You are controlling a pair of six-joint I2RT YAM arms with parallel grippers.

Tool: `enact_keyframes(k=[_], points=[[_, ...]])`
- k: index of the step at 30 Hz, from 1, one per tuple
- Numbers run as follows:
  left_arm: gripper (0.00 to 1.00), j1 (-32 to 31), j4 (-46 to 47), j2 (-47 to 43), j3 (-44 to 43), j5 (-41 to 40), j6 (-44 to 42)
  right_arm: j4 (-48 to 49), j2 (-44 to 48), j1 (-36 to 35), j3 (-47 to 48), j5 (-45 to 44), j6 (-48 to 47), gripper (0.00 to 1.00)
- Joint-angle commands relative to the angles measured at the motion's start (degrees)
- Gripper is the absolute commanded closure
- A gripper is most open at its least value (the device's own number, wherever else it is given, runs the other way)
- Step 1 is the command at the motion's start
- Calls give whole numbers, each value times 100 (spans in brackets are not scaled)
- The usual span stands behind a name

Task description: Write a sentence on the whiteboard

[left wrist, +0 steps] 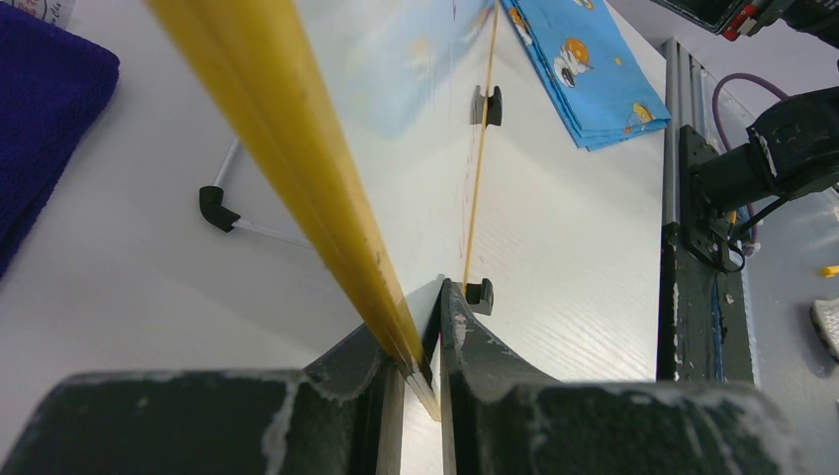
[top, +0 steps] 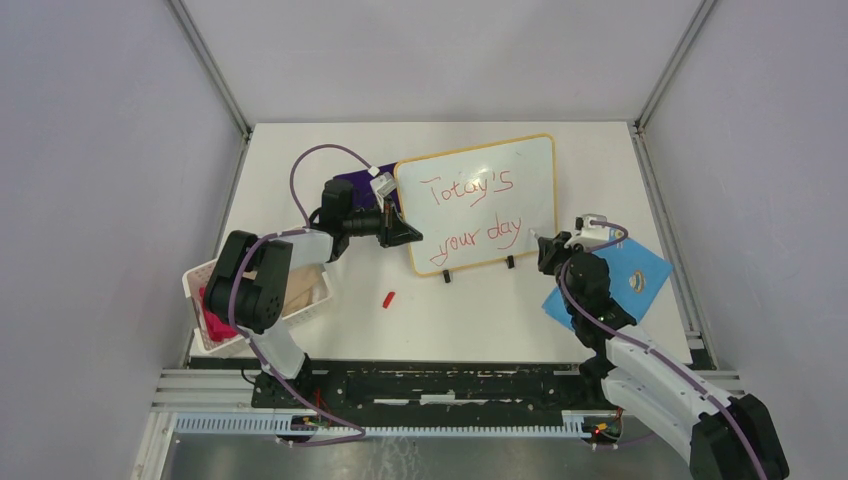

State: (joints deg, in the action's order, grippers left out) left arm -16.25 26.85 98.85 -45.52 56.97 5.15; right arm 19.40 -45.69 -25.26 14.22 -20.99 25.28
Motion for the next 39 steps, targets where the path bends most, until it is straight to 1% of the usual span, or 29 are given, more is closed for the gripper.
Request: enact_keyframes(k=[1,12,24,29,35,39], points=[[98,-158,-611,390,268,-1139,-673,-70,201,32,77,-36,-5,100],[98,-159,-611,381,267,-1163,-668,-599,812,33,214,176,85,100],[98,-163,-611,387,267,-1160,-664,-1571,1755,35,537,625,30,100],[98,-159,-616,402,253,-1141,-661,-1927,2145,31,673,1140,-224,100],[98,-157,-631,398,245,-1140,-664,-2454,2477,33,797,2026,-643,100],[98,-155,-644,403,239,-1142,-662,-2711,2656,27,773,2265,-766,100]])
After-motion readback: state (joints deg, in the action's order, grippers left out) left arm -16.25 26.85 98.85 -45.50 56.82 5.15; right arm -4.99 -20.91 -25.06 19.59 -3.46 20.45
